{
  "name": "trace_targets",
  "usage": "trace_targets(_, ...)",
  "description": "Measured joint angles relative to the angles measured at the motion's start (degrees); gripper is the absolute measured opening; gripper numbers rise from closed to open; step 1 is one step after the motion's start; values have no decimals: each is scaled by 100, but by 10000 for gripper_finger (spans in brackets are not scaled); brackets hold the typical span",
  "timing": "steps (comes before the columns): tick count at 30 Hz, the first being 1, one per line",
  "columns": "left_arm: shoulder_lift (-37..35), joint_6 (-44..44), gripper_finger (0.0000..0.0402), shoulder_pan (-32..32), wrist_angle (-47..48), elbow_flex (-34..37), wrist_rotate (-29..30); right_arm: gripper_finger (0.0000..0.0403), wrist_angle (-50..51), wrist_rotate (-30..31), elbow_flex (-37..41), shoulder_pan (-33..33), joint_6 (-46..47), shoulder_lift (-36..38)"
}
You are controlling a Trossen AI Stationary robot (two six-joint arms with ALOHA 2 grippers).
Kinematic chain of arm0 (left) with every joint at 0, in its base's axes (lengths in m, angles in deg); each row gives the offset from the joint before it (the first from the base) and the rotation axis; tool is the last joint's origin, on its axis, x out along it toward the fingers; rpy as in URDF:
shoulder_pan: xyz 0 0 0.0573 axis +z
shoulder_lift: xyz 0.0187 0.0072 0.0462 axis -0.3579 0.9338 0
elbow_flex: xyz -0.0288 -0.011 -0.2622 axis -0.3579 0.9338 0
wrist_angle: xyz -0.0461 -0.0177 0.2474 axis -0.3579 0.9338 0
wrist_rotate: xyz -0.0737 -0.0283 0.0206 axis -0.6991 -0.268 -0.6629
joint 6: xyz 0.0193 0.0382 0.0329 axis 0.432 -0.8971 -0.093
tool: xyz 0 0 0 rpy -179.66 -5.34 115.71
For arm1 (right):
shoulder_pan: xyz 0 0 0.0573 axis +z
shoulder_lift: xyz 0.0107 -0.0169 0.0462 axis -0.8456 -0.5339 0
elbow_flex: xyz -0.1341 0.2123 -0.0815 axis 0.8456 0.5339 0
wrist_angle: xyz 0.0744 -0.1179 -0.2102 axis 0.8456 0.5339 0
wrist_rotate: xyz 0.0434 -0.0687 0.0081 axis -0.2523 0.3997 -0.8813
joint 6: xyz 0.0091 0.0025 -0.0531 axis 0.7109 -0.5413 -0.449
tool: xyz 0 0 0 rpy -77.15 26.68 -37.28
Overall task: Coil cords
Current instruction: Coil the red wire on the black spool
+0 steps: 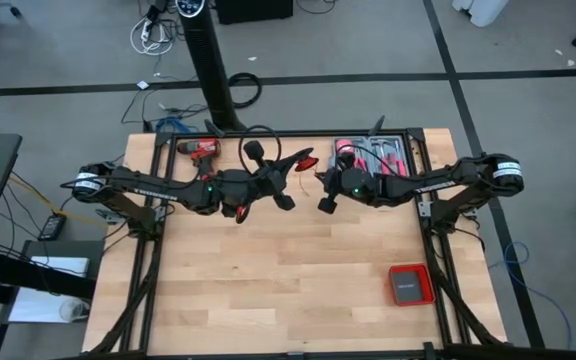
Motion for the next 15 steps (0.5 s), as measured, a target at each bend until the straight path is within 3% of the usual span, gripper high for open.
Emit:
trace_targets(7, -2, 2, 0, 0, 81, 0, 5, 3, 73, 513, 0, -131, -504, 536)
trace_targets(15, -7, 4, 0, 0, 768, -2, 7, 1, 55, 858, 0, -202, -1104, 1833)
